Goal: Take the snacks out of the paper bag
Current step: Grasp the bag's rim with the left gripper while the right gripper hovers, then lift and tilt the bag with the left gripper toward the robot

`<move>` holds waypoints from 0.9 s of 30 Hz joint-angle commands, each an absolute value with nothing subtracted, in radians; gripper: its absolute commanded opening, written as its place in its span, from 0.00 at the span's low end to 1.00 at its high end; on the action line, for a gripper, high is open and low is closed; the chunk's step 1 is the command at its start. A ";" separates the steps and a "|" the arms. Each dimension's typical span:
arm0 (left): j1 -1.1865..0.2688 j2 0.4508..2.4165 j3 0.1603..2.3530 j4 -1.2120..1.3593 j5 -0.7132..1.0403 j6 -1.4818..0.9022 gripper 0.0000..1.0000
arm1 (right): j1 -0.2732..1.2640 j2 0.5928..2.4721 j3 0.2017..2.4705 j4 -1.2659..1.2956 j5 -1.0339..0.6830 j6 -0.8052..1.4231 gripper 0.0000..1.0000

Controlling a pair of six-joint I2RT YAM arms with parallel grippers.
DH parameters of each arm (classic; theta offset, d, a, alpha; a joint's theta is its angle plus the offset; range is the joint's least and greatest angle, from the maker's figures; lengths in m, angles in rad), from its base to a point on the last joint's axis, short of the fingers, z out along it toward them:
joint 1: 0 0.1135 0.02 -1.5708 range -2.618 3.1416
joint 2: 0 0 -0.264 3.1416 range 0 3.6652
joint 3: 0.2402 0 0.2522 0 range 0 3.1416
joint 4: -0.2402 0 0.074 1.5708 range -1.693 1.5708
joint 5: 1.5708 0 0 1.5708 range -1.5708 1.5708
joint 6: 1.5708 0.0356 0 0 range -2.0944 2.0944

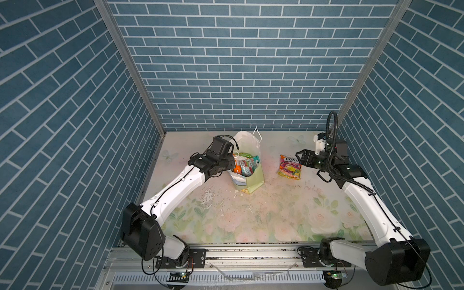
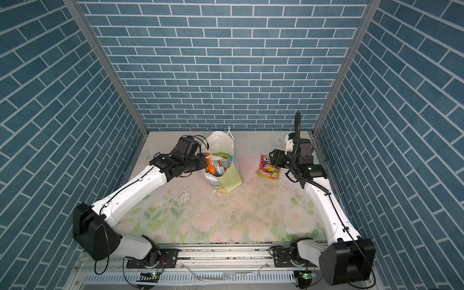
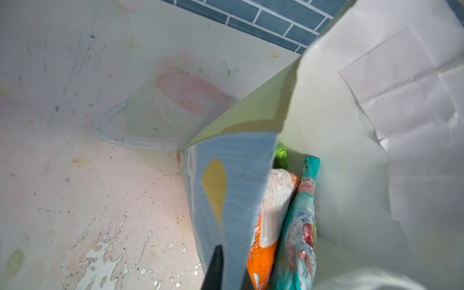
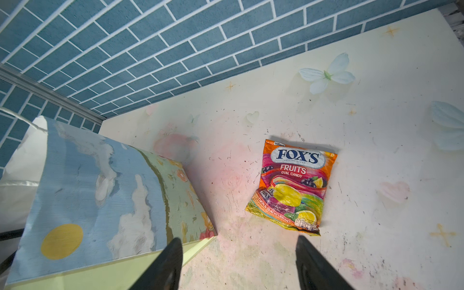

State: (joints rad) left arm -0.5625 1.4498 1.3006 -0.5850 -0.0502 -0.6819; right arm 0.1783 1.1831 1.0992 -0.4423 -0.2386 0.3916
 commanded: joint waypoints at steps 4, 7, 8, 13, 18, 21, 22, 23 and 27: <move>-0.552 1.460 1.306 -0.571 -0.047 -0.664 0.00 | 0.178 1.148 1.081 -0.472 -0.219 0.370 0.71; -0.539 1.462 1.318 -0.586 -0.043 -0.648 0.00 | 0.177 1.138 1.075 -0.474 -0.216 0.374 0.71; -0.531 1.461 1.324 -0.590 -0.043 -0.640 0.00 | 0.176 1.133 1.073 -0.476 -0.216 0.377 0.71; -0.452 1.457 1.363 -0.601 -0.014 -0.602 0.00 | 0.177 1.105 1.057 -0.468 -0.224 0.399 0.71; -0.358 1.466 1.425 -0.610 0.024 -0.539 0.00 | 0.178 1.085 1.044 -0.468 -0.228 0.414 0.71; -0.335 1.493 1.513 -0.659 -0.074 -0.439 0.00 | 0.178 1.071 1.033 -0.463 -0.234 0.426 0.71; -0.334 1.505 1.544 -0.685 -0.124 -0.398 0.00 | 0.178 1.066 1.031 -0.460 -0.241 0.426 0.71; -0.333 1.522 1.577 -0.707 -0.174 -0.356 0.00 | 0.176 1.062 1.026 -0.458 -0.249 0.427 0.71; -0.303 1.597 1.707 -0.767 -0.238 -0.251 0.00 | 0.177 1.038 1.012 -0.461 -0.256 0.444 0.71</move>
